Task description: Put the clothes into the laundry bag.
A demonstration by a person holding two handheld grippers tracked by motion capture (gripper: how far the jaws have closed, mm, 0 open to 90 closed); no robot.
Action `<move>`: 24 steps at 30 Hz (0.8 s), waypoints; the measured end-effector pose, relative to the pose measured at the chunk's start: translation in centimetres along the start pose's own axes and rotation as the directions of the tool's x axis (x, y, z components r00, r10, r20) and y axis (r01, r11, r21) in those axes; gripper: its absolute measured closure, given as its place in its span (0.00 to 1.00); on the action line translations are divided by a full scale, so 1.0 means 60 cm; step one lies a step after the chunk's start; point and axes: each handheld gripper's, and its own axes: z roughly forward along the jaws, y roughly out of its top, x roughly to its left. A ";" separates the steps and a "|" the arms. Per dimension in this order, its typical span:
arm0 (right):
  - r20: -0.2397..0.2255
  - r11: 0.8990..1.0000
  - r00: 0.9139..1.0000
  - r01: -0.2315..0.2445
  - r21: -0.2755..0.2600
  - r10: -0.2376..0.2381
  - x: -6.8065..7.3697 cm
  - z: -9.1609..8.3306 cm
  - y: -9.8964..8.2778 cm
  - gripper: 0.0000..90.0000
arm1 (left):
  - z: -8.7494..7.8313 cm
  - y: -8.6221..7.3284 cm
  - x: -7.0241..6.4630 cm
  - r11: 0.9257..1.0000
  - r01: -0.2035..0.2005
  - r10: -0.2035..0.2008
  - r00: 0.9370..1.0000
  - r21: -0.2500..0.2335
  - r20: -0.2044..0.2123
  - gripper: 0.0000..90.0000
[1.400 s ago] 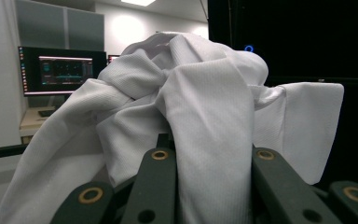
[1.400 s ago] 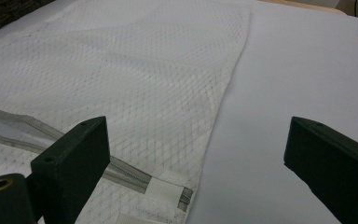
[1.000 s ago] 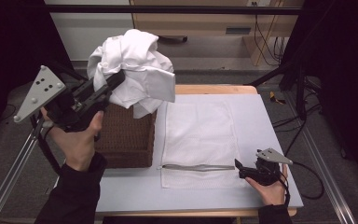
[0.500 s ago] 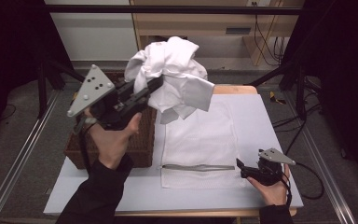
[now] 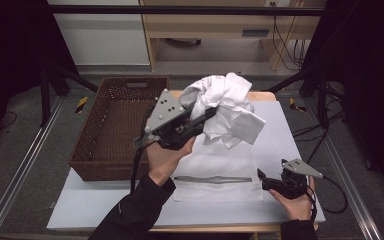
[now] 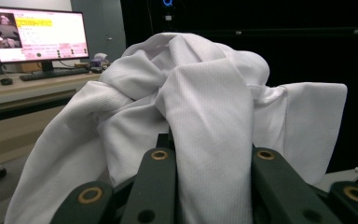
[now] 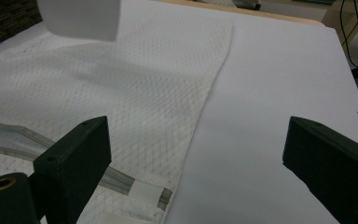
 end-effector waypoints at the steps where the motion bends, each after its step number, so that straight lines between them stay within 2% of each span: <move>1: 0.000 1.000 1.000 -0.001 0.001 0.001 -0.002 -0.001 0.000 0.09 | 0.008 -0.010 -0.001 1.000 0.005 -0.005 1.000 0.015 0.005 0.87; 7: 0.012 1.000 1.000 -0.017 -0.004 0.017 -0.010 -0.006 -0.001 0.10 | 0.036 -0.064 -0.006 0.997 0.025 -0.027 0.999 0.079 0.017 0.86; 11: 0.013 1.000 1.000 -0.021 -0.004 0.021 -0.010 -0.006 -0.001 0.11 | 0.054 -0.103 -0.004 0.990 0.046 -0.049 0.999 0.134 0.017 0.86; 15: 0.016 1.000 1.000 -0.015 -0.005 0.015 -0.010 -0.005 -0.002 0.12 | 0.074 -0.147 0.000 0.978 0.060 -0.064 0.998 0.200 0.014 0.86; 17: 0.019 1.000 1.000 -0.011 -0.003 0.011 -0.010 -0.005 -0.002 0.12 | 0.087 -0.173 0.004 0.969 0.071 -0.075 0.997 0.236 0.008 0.86; 20: 0.021 1.000 1.000 -0.010 -0.002 0.010 -0.010 -0.004 -0.003 0.12 | 0.103 -0.202 0.007 0.957 0.075 -0.077 0.997 0.281 -0.004 0.86; 23: 0.019 1.000 1.000 -0.020 0.000 0.020 -0.010 -0.005 -0.003 0.13 | 0.118 -0.229 0.010 0.950 0.064 -0.060 0.998 0.307 -0.021 0.86; 24: 0.020 1.000 1.000 -0.017 -0.002 0.017 -0.011 -0.005 -0.003 0.13 | 0.124 -0.239 0.012 0.944 0.063 -0.057 0.998 0.323 -0.026 0.86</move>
